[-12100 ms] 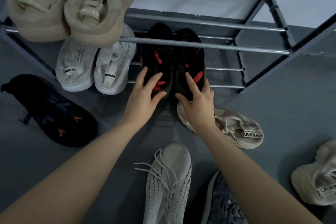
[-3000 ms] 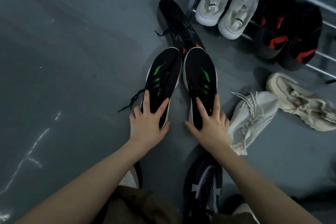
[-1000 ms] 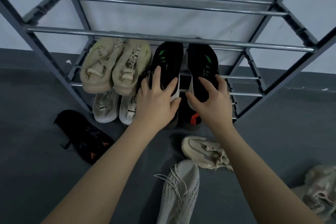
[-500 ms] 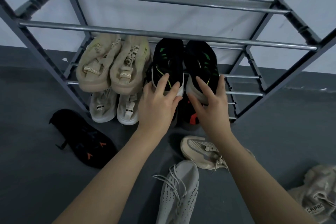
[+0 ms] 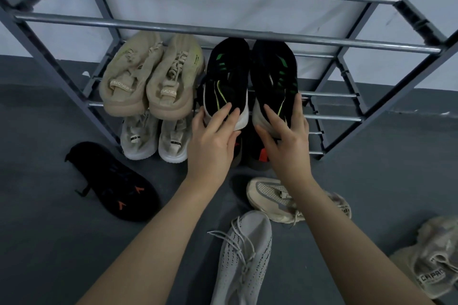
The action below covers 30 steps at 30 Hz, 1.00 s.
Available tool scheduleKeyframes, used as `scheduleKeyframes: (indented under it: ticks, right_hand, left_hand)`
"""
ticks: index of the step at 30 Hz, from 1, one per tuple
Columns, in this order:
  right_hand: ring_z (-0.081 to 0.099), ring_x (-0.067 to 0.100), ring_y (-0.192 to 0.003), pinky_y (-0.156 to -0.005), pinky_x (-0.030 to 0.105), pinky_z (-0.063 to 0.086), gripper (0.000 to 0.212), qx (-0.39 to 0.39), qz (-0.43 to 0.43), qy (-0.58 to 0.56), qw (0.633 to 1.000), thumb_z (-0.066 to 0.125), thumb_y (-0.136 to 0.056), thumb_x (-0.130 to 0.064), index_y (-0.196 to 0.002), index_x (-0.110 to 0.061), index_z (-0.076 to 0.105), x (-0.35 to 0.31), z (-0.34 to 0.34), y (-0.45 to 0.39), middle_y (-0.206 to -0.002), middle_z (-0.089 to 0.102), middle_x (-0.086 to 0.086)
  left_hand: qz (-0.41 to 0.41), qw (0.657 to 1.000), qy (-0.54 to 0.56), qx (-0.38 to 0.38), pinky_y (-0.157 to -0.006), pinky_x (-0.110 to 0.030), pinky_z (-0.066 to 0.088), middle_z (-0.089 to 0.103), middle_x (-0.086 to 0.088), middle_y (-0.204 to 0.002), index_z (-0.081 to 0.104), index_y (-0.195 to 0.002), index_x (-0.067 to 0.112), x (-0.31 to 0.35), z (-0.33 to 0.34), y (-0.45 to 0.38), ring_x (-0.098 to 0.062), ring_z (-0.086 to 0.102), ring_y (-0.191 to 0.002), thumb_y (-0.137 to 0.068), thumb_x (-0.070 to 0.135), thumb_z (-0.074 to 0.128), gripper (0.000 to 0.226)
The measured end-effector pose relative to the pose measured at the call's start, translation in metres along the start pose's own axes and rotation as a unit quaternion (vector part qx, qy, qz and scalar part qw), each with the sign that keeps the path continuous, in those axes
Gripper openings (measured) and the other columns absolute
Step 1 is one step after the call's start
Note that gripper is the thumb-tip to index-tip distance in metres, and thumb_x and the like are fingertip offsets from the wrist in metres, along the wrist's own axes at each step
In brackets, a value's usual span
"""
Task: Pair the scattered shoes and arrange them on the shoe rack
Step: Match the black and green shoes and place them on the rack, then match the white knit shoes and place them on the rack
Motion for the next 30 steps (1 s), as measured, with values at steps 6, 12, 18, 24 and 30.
scheduleKeyframes:
  ticks: [6, 12, 18, 24, 30]
  right_hand:
    - [0.038, 0.043, -0.126, -0.098, 0.054, 0.04, 0.044, -0.006, 0.004, 0.066, 0.998, 0.048, -0.088, -0.049, -0.127, -0.028, 0.057, -0.002, -0.006, -0.007, -0.148, 0.035, 0.018]
    - [0.035, 0.043, -0.129, -0.1, 0.056, 0.034, 0.045, -0.043, 0.023, 0.118, 0.992, 0.049, -0.09, -0.048, -0.131, -0.03, 0.05, -0.007, -0.005, -0.008, -0.148, 0.03, 0.017]
    - [0.029, 0.04, -0.135, -0.106, 0.054, 0.022, 0.048, -0.031, 0.03, 0.134, 0.99, 0.051, -0.093, -0.041, -0.139, -0.035, 0.039, -0.018, -0.02, 0.01, -0.152, 0.023, 0.018]
    - [0.034, 0.033, -0.129, -0.105, 0.043, 0.021, 0.044, -0.043, 0.041, 0.078, 0.995, 0.052, -0.091, -0.035, -0.135, -0.027, 0.047, -0.03, -0.041, 0.064, -0.144, 0.035, 0.012]
    - [0.043, 0.027, -0.118, -0.102, 0.041, 0.027, 0.043, -0.104, 0.076, 0.057, 0.99, 0.049, -0.089, -0.037, -0.128, -0.022, 0.054, -0.043, -0.061, 0.147, -0.131, 0.047, 0.007]
  left_hand:
    - [-0.001, 1.0, -0.024, 0.01, -0.063, -0.042, 0.055, 0.062, 0.0, -0.124, 0.065, -0.117, 0.017, 0.004, 0.003, -0.003, -0.044, 0.052, -0.108, -0.08, 0.014, 0.071, 0.038]
    - [0.013, 0.995, -0.094, -0.04, -0.066, -0.045, 0.053, 0.058, -0.006, -0.129, 0.062, -0.119, 0.021, 0.003, 0.005, -0.008, -0.045, 0.055, -0.103, -0.078, 0.021, 0.073, 0.042]
    - [-0.006, 0.985, -0.164, -0.06, -0.083, -0.049, 0.044, 0.047, -0.011, -0.138, 0.05, -0.132, 0.022, 0.007, -0.016, 0.002, -0.04, 0.048, -0.112, -0.084, 0.03, 0.063, 0.05]
    - [-0.014, 0.987, -0.11, -0.115, -0.091, -0.048, 0.033, 0.047, -0.01, -0.137, 0.047, -0.134, 0.017, 0.016, -0.047, 0.054, -0.037, 0.042, -0.116, -0.087, 0.033, 0.057, 0.051]
    - [-0.064, 0.97, -0.047, -0.23, -0.093, -0.046, 0.03, 0.051, -0.008, -0.133, 0.051, -0.13, 0.018, 0.027, -0.079, 0.132, -0.035, 0.043, -0.116, -0.088, 0.042, 0.046, 0.049]
Point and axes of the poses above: each hand's wrist, its own y-axis away from the middle knuckle, its own z-axis out of the palm, x = y × z, the point moved 4 cm from there along -y, towards the middle knuckle
